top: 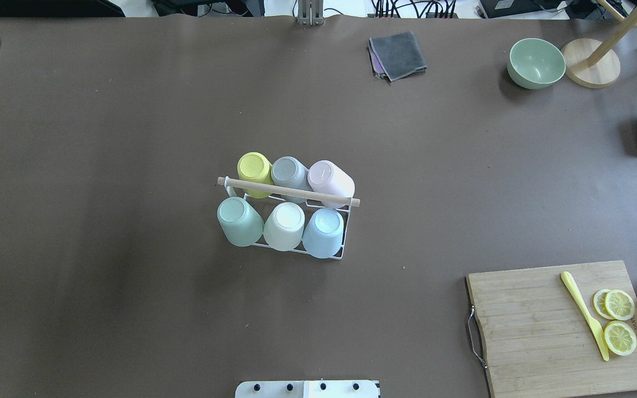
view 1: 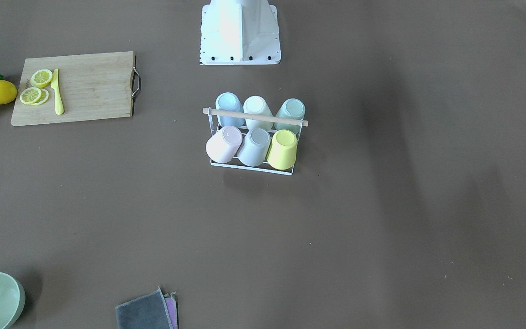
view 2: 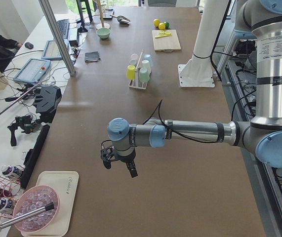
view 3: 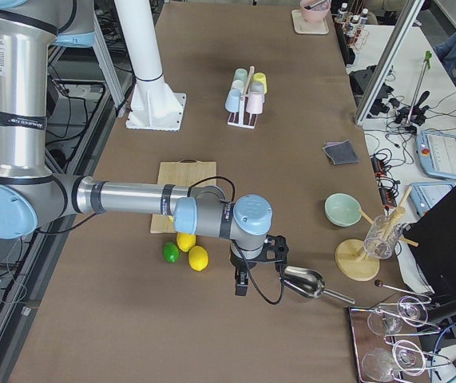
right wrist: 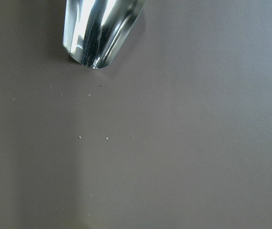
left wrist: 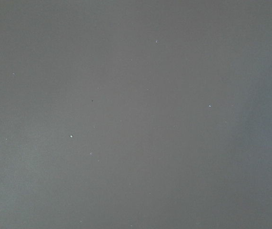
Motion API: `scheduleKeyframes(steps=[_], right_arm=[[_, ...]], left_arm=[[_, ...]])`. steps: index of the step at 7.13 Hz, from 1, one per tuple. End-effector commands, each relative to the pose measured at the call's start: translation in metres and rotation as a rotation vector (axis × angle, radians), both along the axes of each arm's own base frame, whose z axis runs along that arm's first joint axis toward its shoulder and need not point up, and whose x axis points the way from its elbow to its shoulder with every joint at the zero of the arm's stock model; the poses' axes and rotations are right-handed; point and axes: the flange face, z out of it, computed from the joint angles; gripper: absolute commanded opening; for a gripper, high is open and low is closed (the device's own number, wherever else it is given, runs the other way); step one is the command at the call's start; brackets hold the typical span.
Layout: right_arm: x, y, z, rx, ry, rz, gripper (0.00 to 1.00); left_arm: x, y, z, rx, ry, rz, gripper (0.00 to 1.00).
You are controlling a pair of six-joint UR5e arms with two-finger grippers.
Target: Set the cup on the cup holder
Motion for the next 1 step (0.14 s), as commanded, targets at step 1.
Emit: scheduleKeyframes(steps=[1], right_arm=[[0.0001,0.0002,0.0008,-0.002,-0.001,0.0,1.0]], left_arm=[[0.0,0.0006,0.0032,-0.007,-0.002,0.001,0.98]])
